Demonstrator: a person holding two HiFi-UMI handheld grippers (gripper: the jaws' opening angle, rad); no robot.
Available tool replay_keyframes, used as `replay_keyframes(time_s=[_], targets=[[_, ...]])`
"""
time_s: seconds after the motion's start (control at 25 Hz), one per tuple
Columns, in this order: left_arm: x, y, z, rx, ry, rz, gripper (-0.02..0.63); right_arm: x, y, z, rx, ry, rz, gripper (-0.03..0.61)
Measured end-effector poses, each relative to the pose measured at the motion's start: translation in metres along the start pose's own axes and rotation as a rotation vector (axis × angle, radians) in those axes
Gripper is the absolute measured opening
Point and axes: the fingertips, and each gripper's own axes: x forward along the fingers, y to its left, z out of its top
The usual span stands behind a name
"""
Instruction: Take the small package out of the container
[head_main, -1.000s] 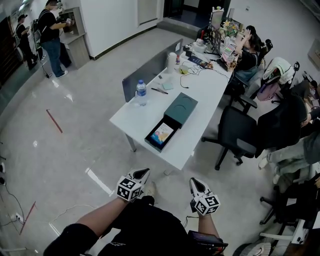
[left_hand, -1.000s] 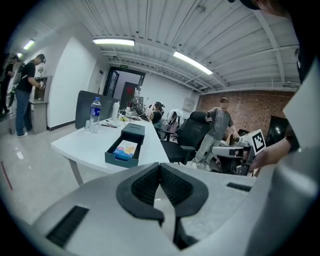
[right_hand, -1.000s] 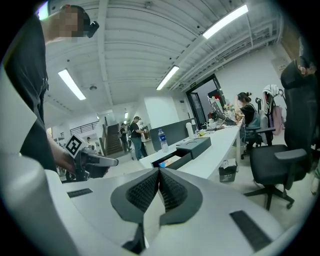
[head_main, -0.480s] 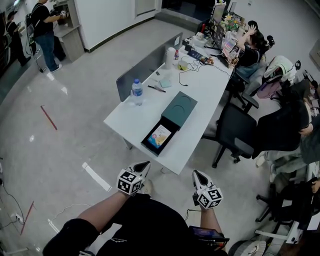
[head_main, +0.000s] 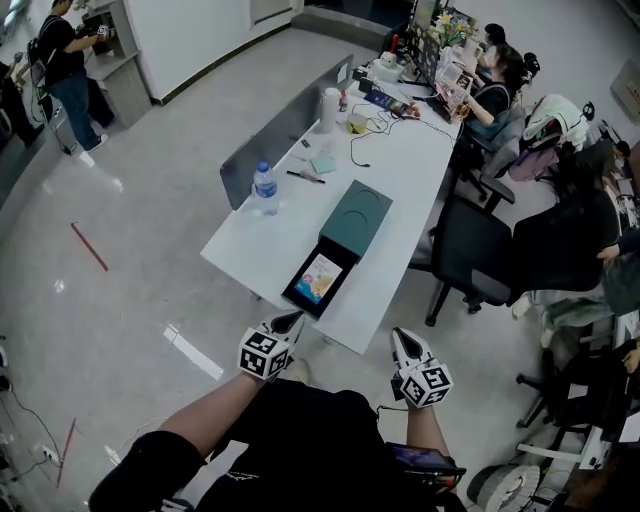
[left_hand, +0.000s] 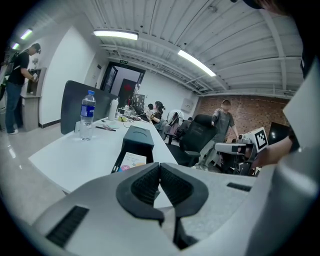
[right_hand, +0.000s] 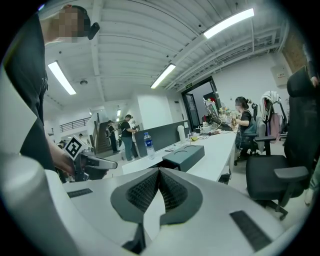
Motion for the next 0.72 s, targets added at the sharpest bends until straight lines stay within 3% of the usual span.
replay_keyframes(time_s=[0.72], targets=[[0.026,0.023,0.009,0.018,0.046,0.060,0.009,0.039,-0.019,0.005,0.022,0.015,0.051,0.026]])
